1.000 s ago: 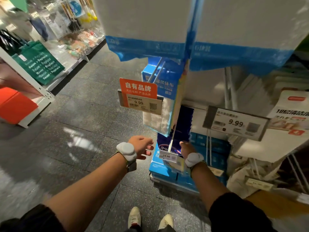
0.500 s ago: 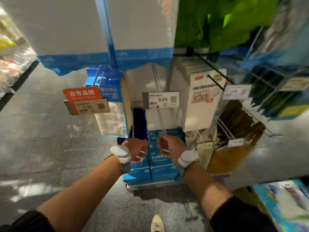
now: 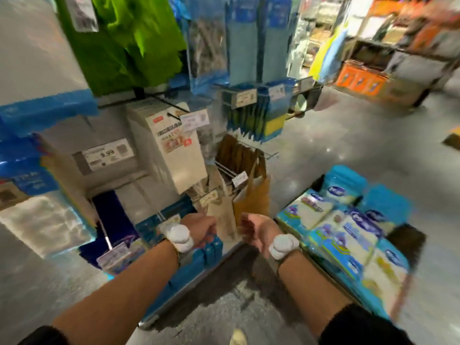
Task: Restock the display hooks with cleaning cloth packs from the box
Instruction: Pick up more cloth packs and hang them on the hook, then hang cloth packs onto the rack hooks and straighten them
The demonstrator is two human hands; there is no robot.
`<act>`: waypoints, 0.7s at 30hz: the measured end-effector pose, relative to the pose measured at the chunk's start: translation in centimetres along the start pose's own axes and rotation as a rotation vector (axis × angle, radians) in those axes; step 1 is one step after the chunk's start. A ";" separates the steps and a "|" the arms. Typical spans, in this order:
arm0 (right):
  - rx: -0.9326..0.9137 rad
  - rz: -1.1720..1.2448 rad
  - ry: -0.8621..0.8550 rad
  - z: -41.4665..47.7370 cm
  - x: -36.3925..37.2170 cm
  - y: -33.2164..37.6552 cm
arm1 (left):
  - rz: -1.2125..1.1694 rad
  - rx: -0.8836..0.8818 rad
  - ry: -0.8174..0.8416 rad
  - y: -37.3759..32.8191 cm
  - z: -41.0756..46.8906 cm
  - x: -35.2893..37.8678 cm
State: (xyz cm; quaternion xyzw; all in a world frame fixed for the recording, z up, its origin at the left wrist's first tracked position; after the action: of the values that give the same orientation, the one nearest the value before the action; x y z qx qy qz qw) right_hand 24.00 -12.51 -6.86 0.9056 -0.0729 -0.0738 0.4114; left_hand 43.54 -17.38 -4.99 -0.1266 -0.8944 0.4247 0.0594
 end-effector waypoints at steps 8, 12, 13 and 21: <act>0.035 0.191 -0.271 -3.8 -15.1 -5.0 | 0.230 0.069 0.170 -0.9 -0.2 15.1; 0.104 0.262 -0.375 -4.5 -22.4 -8.5 | 0.317 0.054 0.256 -0.6 0.8 22.4; 0.114 0.290 -0.386 -4.8 -24.4 -9.3 | 0.335 0.046 0.272 -0.4 1.3 24.5; 0.215 0.336 -0.471 -5.0 -35.6 -14.5 | 0.434 0.021 0.362 0.9 5.1 35.8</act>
State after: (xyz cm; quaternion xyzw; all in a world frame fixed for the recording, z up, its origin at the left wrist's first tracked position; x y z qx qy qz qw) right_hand -8.87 7.41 -11.92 0.8771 -0.3224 -0.2042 0.2916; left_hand 8.17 -10.71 -8.94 -0.3885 -0.8167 0.4074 0.1271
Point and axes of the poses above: each hand's wrist, its own z-axis towards the middle knuckle, its own x-axis out of the palm, y = z × x, the point moved 5 cm from there along z, towards the middle knuckle, and after that the axes turned 14 degrees about -z, right-handed, at the moved point
